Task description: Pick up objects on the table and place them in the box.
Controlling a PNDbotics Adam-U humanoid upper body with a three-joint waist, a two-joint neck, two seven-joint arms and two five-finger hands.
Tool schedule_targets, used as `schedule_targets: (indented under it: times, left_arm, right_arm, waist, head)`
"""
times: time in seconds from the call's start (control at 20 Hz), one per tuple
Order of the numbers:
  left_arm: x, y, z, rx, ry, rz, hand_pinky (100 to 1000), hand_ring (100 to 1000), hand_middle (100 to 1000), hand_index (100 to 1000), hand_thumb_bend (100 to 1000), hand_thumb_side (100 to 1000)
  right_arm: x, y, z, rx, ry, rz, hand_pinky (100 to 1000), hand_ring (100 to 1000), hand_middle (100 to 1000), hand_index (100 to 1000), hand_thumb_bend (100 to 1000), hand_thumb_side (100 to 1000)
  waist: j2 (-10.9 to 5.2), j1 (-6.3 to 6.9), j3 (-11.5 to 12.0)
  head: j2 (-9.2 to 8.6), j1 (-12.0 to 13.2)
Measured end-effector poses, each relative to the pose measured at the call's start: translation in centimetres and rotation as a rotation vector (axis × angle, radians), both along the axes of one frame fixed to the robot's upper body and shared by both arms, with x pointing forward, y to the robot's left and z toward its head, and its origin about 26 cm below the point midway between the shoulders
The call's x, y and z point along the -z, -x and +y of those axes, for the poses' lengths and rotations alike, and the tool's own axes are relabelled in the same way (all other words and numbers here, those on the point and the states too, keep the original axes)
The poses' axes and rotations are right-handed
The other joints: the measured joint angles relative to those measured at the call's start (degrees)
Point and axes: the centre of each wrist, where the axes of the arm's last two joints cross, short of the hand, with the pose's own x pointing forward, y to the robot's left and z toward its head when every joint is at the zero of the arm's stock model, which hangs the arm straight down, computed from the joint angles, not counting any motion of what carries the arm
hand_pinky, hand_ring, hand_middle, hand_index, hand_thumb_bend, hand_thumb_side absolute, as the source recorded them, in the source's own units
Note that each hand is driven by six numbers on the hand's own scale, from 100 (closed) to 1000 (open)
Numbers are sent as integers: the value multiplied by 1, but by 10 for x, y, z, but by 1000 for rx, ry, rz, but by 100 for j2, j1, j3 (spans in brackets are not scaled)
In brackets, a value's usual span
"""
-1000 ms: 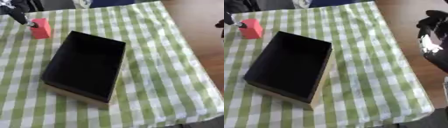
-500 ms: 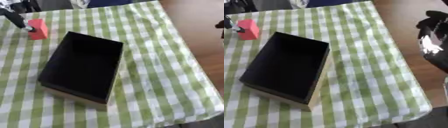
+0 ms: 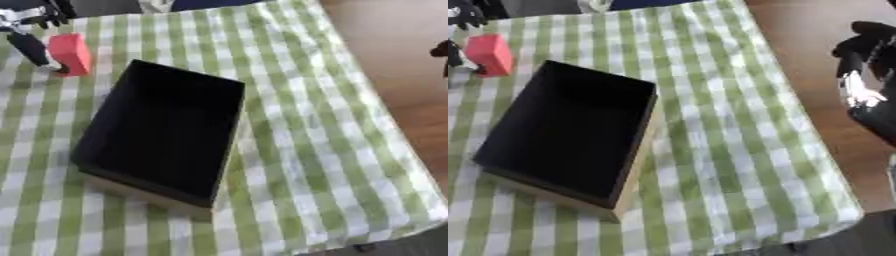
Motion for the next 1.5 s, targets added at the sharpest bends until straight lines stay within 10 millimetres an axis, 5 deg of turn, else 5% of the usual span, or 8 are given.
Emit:
schedule_targets:
  times: [1.0,1.3,1.5]
  left_arm:
    - [12,-1,1,-33,9,-32,820,737,684,846,592,165]
    - [13,-1,2,-39,9,-38,779,626,513,741,432,100]
    - [13,-1,2,-42,17,-46,774,609,483,714,405,100]
  right_arm:
    - [-2,-1,1,-7,2,-4,839,700,625,820,100,356]
    - [-2,-1,1,-9,3,-5,839,700,625,820,100,357]
    - [-1,-1,1,-9,4,-2,840,701,625,820,100,354]
  waist:
    - [99,-11,-14]
    - [99,-17,-11]
    - [98,-20,1]
  head:
    - [-22,-6]
    - [-25,-8]
    - [-26,-8]
